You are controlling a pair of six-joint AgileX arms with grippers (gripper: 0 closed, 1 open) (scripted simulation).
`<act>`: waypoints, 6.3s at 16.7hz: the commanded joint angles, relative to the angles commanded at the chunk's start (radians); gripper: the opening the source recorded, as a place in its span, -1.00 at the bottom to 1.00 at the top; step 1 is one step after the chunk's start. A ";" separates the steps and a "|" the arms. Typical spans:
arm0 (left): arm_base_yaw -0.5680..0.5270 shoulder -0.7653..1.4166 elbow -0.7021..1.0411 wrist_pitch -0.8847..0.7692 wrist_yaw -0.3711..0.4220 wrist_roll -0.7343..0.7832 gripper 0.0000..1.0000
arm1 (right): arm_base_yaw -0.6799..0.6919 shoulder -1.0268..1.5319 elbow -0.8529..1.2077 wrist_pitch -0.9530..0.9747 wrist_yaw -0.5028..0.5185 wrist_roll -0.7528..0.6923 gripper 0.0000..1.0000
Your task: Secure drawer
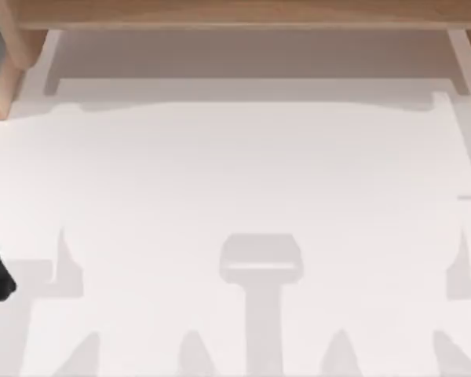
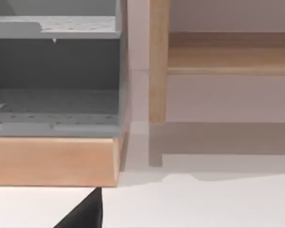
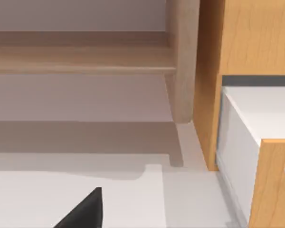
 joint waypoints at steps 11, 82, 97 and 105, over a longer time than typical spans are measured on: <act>0.000 0.000 0.000 0.000 0.000 0.000 1.00 | -0.241 0.460 0.321 0.180 -0.220 0.006 1.00; 0.000 0.000 0.000 0.000 0.000 0.000 1.00 | -0.689 2.061 0.513 1.559 -0.655 -1.553 -0.96; 0.000 0.000 0.000 0.000 0.000 0.000 1.00 | -0.624 2.108 0.646 1.480 -0.589 -1.552 -1.00; 0.000 0.000 0.000 0.000 0.000 0.000 1.00 | -0.579 2.145 0.731 1.414 -0.536 -1.550 -1.00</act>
